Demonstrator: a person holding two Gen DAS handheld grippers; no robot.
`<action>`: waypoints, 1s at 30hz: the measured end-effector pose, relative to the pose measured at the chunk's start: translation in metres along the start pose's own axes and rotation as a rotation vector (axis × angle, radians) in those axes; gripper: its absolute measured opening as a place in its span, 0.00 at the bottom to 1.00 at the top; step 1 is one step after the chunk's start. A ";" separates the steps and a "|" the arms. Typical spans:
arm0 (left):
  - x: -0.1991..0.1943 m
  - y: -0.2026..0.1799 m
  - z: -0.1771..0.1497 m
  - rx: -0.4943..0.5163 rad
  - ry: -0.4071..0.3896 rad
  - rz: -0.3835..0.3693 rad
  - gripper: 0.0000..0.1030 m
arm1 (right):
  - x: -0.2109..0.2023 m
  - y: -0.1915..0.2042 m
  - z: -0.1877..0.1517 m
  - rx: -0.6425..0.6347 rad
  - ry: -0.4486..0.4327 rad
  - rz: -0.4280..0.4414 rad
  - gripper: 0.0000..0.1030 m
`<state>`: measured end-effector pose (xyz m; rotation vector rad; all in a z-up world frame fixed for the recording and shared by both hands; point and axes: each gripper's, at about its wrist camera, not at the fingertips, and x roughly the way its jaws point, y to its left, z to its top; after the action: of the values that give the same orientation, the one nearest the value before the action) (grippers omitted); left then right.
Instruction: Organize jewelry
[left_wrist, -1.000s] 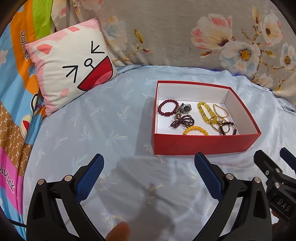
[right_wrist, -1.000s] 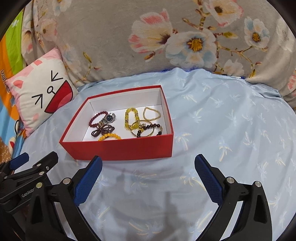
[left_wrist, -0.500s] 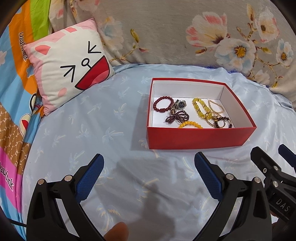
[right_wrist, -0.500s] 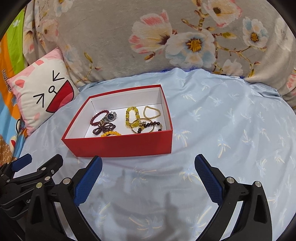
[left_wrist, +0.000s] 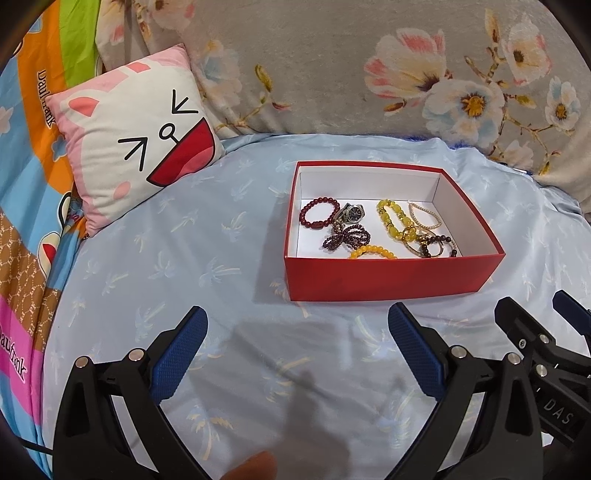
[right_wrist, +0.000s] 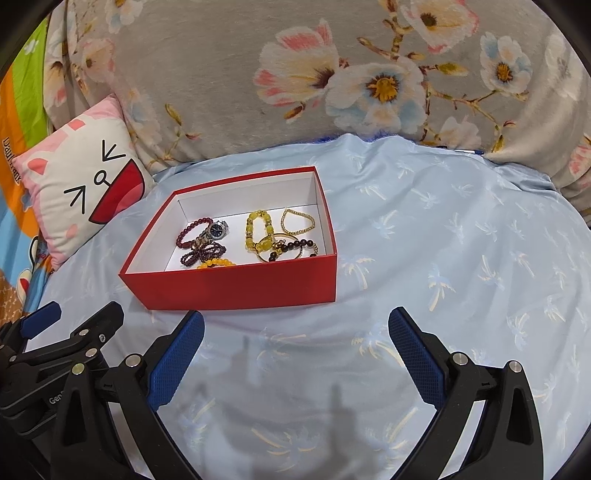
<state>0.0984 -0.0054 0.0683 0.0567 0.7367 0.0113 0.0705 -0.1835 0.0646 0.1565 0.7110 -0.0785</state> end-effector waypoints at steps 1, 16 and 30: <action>0.000 0.000 0.000 0.001 0.002 -0.001 0.91 | 0.000 0.000 0.000 0.000 0.001 -0.002 0.94; 0.003 -0.002 -0.002 0.012 0.006 -0.008 0.91 | 0.001 -0.001 0.001 0.001 0.008 -0.002 0.94; 0.005 -0.002 -0.003 0.012 0.005 -0.011 0.91 | 0.001 -0.004 0.001 0.001 0.011 -0.003 0.94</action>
<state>0.1000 -0.0072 0.0630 0.0642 0.7423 -0.0037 0.0716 -0.1879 0.0644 0.1570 0.7219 -0.0815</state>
